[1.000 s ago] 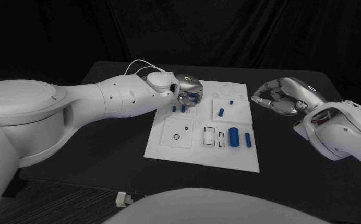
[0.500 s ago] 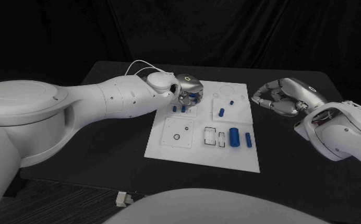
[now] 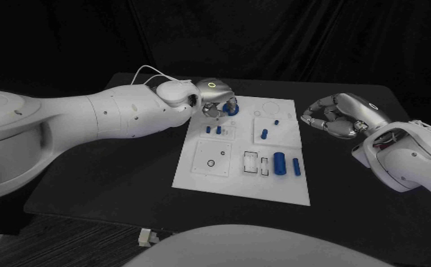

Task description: Assemble the parts on the task board

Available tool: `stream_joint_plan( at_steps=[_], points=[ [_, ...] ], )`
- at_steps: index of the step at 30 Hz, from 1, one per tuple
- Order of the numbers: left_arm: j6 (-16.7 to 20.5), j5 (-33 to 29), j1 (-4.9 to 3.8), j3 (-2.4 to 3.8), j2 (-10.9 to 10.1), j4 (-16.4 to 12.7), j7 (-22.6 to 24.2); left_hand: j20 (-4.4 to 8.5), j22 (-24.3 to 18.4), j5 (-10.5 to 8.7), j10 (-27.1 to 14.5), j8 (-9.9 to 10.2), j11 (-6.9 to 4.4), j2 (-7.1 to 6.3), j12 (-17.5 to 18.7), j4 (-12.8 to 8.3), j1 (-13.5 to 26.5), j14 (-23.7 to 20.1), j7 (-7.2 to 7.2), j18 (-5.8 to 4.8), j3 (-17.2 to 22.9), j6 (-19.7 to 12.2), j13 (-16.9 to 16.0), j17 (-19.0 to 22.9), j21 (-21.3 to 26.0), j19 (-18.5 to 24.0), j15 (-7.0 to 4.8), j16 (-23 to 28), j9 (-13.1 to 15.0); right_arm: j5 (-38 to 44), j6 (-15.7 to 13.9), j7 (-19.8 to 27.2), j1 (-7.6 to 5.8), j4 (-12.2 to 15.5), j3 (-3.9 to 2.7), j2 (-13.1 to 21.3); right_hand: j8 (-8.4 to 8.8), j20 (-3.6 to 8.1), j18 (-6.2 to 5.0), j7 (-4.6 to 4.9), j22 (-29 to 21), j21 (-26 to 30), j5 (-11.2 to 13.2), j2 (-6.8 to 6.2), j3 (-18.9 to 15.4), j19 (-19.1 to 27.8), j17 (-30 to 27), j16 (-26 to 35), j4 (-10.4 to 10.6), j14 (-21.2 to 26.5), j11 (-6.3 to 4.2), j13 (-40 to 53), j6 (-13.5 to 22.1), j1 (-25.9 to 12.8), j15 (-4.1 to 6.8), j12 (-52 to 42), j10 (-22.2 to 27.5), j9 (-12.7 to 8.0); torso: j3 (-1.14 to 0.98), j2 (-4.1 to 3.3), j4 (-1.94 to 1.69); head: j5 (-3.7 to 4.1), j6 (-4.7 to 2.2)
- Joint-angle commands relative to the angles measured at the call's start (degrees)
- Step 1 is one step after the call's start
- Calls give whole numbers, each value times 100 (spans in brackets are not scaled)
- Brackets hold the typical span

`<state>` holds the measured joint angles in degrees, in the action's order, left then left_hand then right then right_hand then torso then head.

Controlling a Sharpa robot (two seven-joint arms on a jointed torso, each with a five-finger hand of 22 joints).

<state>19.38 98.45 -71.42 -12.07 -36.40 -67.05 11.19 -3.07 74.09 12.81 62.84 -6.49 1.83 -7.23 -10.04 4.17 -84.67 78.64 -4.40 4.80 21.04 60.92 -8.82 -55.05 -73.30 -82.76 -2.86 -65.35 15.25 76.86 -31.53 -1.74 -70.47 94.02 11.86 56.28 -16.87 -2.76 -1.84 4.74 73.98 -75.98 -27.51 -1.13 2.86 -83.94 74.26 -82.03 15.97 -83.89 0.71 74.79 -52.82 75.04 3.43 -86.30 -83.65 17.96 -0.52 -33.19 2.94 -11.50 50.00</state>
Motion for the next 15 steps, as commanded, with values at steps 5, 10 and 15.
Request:
stream_joint_plan(
  at_steps=[5,10,15],
  points=[
    [166,-98,-131,-3,-163,-122,291,3,1085,-91,176,70,-78,-21,78,-111,115,4,59,-99,248,4,-28,120,139,15,-26,63,90,-18,89,-134,13,-48,-4,-65,-43,12,-174,21,1108,112,-103,2,96,8,-18,65,23,-296,-44,886,28,179,20,69,-263,-50,-3,11,-8,-16,0],
    [-72,-123,-134,-4,-162,-36,310,4,1085,-140,148,108,-68,-29,112,-94,146,-12,52,-98,244,-30,-27,139,148,22,-26,76,77,-20,121,-140,14,-65,-4,-90,-43,12,-174,21,1108,112,-103,2,96,8,-18,65,23,-296,-44,886,28,179,20,69,-263,-50,-9,9,-1,-1,0],
    [-270,-132,-91,-5,-122,76,315,4,1081,-170,140,133,-67,-29,127,-89,154,-23,54,-95,245,-57,-29,156,165,30,-24,87,67,-21,146,-148,16,-79,-4,-104,-43,12,-174,21,1108,112,-106,8,100,8,-22,67,24,-296,-44,883,28,182,19,71,-262,-51,-9,7,-1,-11,0]
  ],
)
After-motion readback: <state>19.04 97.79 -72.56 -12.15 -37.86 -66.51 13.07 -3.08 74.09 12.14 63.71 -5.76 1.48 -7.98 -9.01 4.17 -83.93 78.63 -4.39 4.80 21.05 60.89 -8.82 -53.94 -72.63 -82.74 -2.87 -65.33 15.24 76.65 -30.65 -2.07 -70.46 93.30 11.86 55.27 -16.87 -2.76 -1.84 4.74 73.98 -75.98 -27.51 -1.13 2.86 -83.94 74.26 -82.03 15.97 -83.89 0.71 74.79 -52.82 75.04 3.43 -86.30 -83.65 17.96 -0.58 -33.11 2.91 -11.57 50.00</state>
